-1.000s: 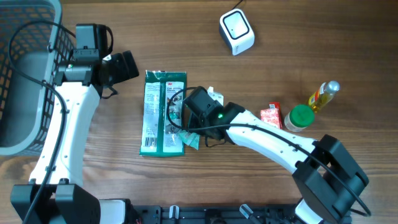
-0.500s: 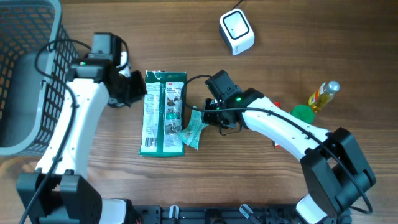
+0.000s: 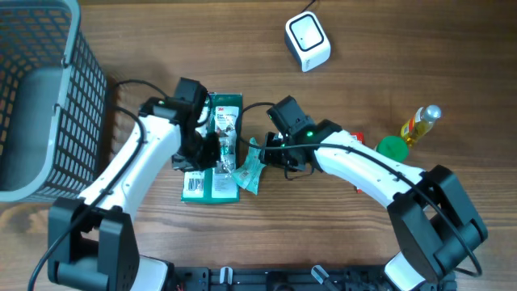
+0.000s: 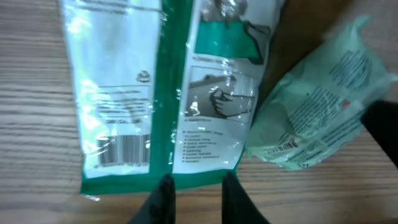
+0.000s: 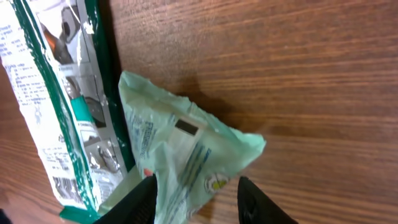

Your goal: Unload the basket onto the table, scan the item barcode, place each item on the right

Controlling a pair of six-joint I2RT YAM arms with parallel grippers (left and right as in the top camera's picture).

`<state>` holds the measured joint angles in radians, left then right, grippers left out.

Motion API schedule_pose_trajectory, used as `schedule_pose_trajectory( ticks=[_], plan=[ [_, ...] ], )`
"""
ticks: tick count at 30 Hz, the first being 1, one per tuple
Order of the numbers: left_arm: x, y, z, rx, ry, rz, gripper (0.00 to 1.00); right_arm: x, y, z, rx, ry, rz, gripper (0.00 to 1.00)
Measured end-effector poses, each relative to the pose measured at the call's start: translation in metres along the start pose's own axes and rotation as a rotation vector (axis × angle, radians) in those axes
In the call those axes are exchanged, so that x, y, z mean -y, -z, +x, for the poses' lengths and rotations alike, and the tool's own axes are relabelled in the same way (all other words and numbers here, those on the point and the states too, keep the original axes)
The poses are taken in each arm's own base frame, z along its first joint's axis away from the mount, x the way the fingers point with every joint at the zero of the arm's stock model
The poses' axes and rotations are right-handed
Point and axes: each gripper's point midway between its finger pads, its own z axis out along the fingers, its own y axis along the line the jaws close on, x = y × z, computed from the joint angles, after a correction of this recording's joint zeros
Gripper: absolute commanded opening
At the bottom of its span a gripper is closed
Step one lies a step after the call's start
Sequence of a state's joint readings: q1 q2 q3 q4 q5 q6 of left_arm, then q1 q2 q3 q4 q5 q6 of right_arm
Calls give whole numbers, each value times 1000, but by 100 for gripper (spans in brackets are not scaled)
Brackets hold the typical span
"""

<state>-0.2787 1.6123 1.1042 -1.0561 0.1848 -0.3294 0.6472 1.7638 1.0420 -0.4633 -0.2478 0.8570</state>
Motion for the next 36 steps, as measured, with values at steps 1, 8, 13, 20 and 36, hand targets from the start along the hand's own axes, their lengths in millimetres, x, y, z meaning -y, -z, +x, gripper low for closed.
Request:
schedule_pose_trajectory(
  ticks=[1,8,13,20,36],
  plan=[
    [2,-2,1,0,-10,0,22,1,-1,0,3,-1,-2,38],
    [21,-20,4,24,-41,40,16,2,-6,-1,19,-7,-22,35],
    [31,-34,10,25,-41,71,16,2,-7,-1,21,-12,-25,34],
    [43,-41,16,28,-68,94,26,2,-7,-1,21,-13,-25,31],
    [52,-60,15,-8,-52,138,27,2,-7,-1,21,-20,-25,30]
  ],
)
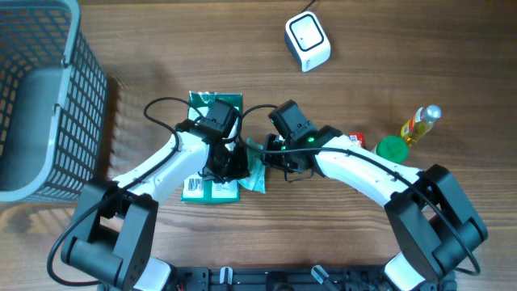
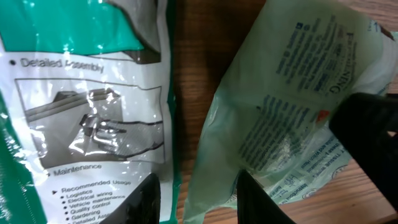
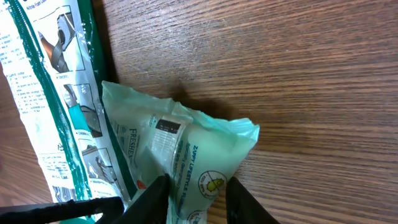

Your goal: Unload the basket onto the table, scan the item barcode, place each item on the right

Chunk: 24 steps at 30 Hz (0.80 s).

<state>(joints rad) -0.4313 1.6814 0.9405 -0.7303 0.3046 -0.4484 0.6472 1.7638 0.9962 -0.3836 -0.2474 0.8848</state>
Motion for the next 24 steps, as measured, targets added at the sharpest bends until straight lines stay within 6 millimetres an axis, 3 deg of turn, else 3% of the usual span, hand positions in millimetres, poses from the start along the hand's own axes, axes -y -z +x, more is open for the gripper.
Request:
schedule_pose_trajectory(
  ticks=[5,8,10,24],
  plan=[
    [2,-1,-1,2,1,12,24,0,0,0,0,0,0,30],
    [3,-1,-1,1,1,14,32,0,0,0,-1,0,0,30],
    [3,-1,-1,1,3,14,42,0,0,0,0,0,0,30],
    [7,-1,2,-17,5,39,50,0,0,0,0,-4,0,25]
  ],
)
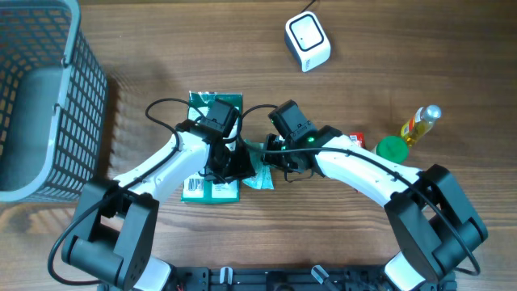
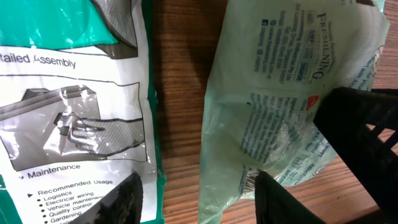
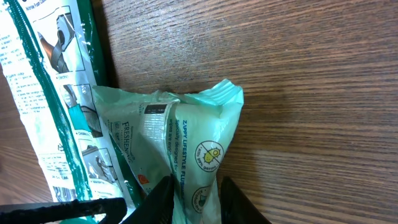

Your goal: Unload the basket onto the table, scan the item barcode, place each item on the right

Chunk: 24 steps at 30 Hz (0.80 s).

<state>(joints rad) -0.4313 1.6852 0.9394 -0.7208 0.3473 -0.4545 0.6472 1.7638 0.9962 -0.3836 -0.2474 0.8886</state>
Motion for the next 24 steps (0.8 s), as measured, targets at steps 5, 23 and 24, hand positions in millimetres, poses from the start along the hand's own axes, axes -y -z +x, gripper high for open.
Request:
schedule_pose_trajectory(
  ticks=[5,23,24],
  plan=[
    [0,0,0,-2,0,3,49,0,0,0,0,0,0,25],
    [14,2,8,-54,-39,105,86,0,0,0,0,0,1,24],
    [15,3,8,-55,-41,107,96,0,0,0,0,0,1,24]
  ],
)
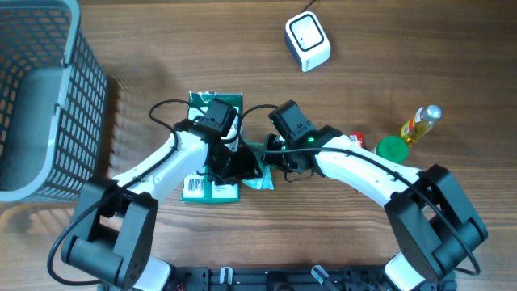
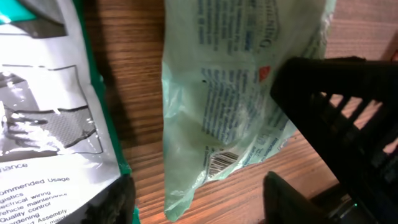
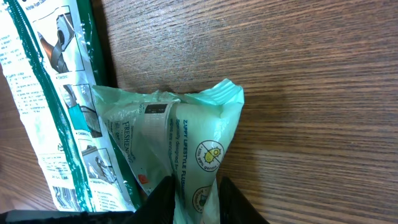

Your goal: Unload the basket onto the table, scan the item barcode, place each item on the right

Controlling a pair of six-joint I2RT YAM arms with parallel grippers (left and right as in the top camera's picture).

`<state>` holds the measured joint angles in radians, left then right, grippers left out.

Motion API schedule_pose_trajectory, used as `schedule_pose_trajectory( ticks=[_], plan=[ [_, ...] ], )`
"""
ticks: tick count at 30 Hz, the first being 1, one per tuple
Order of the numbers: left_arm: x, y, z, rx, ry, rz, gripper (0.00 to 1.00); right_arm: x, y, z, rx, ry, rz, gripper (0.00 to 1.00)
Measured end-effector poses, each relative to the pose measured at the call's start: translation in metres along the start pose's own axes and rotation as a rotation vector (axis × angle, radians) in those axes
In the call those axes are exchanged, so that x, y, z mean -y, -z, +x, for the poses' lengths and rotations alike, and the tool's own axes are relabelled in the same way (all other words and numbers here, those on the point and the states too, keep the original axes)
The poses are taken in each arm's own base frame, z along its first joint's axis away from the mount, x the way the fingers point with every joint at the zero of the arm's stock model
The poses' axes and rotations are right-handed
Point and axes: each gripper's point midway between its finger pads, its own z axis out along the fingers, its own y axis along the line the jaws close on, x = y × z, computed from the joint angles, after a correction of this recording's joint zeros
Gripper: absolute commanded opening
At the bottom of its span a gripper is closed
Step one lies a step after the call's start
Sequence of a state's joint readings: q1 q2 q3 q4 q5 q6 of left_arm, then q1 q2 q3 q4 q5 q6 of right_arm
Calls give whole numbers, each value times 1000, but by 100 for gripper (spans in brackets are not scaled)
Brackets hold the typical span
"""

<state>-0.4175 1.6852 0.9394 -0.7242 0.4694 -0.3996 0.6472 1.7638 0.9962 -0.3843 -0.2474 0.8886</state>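
Note:
A pale green wipes pack (image 3: pixel 186 137) stands pinched on the wood table, with my right gripper (image 3: pixel 196 202) shut on its lower part. In the left wrist view the same wipes pack (image 2: pixel 230 87) shows a small barcode (image 2: pixel 221 163) near its bottom corner. My left gripper (image 2: pixel 199 202) is open wide, its fingers either side of that corner without touching it. The white scanner (image 1: pixel 307 40) sits at the far middle of the table. From overhead, both grippers meet at the wipes pack (image 1: pixel 262 171).
A flat green-and-white package (image 1: pixel 212 145) lies under the left arm, just left of the pack. A grey mesh basket (image 1: pixel 44 97) stands at the far left. A yellow bottle (image 1: pixel 420 123), a green cap (image 1: pixel 393 147) and a small red item (image 1: pixel 357 139) lie to the right.
My left gripper has shifted over the pack, so the pack's bottom corner and barcode now lie between its open fingers. The right gripper and the pack have not moved.
First my left gripper, fingers close together, was over the flat green-and-white package, while the right gripper stood open around the wipes pack. Then the left gripper was beside the pack and the right had narrowed on it. By 0.8 s ago the right held it; the left now straddles it.

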Motion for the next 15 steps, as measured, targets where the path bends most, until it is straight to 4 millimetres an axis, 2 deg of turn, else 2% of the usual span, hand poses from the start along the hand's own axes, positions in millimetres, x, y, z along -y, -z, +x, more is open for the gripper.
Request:
schedule_pose_trajectory(
  ticks=[1,4,5,12,15],
  plan=[
    [0,0,0,-1,-1,1,96,0,0,0,0,0,0,24],
    [-2,0,1,-6,6,-3,72,1,0,-1,1,-3,4,24],
    [-2,0,1,-4,11,1,70,1,0,0,0,-2,3,24],
    [-1,0,1,-4,5,6,70,1,0,0,-2,-1,3,24],
    [-1,0,0,-4,5,6,66,1,0,0,-2,-1,3,24]
  ],
)
